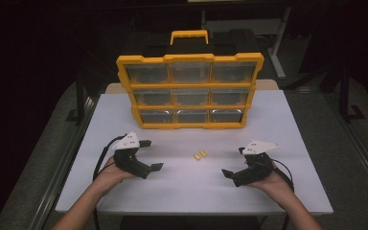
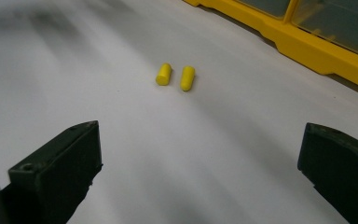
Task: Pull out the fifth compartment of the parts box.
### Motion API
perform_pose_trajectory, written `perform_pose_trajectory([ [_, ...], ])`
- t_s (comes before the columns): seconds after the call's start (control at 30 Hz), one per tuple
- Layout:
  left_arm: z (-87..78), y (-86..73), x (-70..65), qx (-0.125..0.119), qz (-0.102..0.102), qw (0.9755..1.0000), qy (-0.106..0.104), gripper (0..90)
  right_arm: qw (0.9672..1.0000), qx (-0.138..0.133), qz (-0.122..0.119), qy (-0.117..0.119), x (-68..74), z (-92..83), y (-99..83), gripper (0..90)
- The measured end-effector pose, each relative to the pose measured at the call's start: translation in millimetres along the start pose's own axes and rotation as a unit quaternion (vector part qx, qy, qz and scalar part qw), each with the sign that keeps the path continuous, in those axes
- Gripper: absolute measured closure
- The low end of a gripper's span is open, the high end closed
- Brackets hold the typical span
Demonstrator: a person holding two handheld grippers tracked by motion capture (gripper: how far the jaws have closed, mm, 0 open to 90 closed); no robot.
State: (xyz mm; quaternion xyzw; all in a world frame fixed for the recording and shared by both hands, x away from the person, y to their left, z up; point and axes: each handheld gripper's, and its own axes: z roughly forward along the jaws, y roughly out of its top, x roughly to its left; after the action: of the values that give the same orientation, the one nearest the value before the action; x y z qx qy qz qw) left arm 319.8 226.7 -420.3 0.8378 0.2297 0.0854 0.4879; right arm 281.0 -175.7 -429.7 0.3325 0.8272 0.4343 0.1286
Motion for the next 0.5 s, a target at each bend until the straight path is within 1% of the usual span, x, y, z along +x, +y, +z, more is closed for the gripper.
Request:
perform_pose_trajectory([
  [0.5, 6.4, 6.2, 0.0, -0.012, 0.0, 0.9999, -0.003, 0.1, 1.0, -0.001, 0.001, 0.001, 0.0, 0.5, 0.6, 0.0],
])
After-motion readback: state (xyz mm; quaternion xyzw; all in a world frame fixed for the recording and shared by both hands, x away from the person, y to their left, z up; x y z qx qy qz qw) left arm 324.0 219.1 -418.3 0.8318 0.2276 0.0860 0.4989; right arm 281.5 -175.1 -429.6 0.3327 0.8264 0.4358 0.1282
